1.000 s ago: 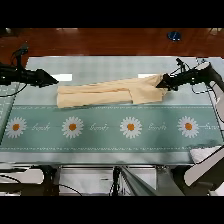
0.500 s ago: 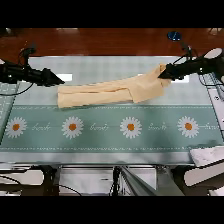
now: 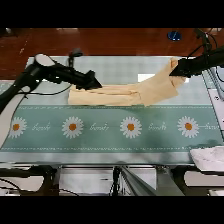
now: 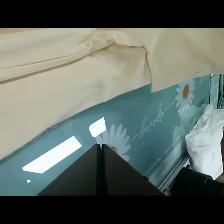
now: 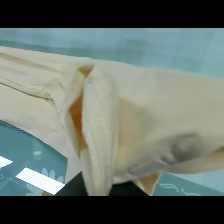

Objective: Fold the shirts.

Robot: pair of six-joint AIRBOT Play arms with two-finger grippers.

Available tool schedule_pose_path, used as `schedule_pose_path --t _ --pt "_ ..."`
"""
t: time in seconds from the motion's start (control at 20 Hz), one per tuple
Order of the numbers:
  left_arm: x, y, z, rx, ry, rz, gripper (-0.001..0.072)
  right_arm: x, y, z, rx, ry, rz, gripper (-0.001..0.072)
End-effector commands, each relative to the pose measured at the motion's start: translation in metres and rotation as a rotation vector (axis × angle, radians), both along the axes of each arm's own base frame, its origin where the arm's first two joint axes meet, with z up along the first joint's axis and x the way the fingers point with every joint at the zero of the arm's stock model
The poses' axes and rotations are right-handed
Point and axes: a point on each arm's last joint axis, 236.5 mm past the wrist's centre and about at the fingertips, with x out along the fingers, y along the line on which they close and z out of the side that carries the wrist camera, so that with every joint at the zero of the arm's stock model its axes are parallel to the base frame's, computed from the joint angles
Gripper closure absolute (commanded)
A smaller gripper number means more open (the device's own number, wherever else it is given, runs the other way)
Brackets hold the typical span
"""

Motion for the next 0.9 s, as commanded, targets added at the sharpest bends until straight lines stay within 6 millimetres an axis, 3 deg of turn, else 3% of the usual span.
schedule_pose_path --t 0.0,0.2,0.45,0.65,0.85 --pt "-0.015 -0.065 -0.017 0.012 0.044 0.045 0.0678 -0.016 -0.004 0.002 -0.029 0.042 0.018 0.0689" --pt "-0.033 -0.115 -0.041 0.017 0.082 0.078 0.0678 -0.021 -0.001 0.001 -0.021 0.063 0.031 0.069" --pt "-0.039 -0.15 -0.059 0.015 0.068 0.137 0.0679 -0.025 0.006 0.008 0.011 0.069 0.033 0.069" --pt "-0.047 -0.168 -0.077 0.014 0.104 0.154 0.0679 -0.032 0.007 0.036 0.002 0.007 0.02 0.069" --pt "-0.038 -0.195 -0.073 -0.042 0.056 0.224 0.0679 -0.04 0.011 0.065 0.007 -0.058 0.013 0.069"
